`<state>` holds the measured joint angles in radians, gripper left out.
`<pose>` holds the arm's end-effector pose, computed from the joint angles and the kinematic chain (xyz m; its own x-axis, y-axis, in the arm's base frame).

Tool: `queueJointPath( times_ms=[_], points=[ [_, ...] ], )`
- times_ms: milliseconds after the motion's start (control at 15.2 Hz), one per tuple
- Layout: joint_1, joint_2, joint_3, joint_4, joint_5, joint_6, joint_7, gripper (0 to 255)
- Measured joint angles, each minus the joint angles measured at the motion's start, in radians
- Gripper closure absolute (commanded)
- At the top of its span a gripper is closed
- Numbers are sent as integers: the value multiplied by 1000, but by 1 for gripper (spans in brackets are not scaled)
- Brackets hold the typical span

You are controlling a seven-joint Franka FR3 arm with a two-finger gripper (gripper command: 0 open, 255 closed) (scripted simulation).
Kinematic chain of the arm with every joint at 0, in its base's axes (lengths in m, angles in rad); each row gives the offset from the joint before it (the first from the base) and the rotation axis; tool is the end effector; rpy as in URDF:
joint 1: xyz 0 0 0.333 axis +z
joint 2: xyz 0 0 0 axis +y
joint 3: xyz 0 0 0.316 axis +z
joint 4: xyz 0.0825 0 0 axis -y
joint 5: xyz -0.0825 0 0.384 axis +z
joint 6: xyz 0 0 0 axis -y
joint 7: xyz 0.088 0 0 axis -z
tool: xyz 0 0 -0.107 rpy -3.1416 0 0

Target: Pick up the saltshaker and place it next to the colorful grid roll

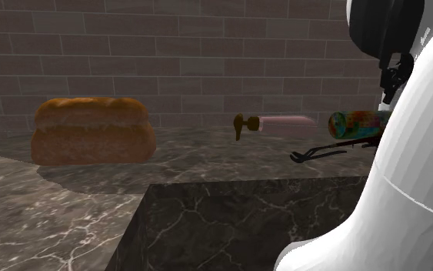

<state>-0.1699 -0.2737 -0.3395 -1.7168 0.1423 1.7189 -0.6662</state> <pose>0.4153 -0.2488 0.7047 0.9295 0.1402 0.3411 0.1576 -0.9872 -0.0237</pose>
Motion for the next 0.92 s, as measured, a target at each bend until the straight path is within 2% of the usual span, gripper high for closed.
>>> queueJointPath(
  times_ms=[924],
  points=[
    [-7, -55, 8, -244, -10, 190, -22, 255]
  ],
)
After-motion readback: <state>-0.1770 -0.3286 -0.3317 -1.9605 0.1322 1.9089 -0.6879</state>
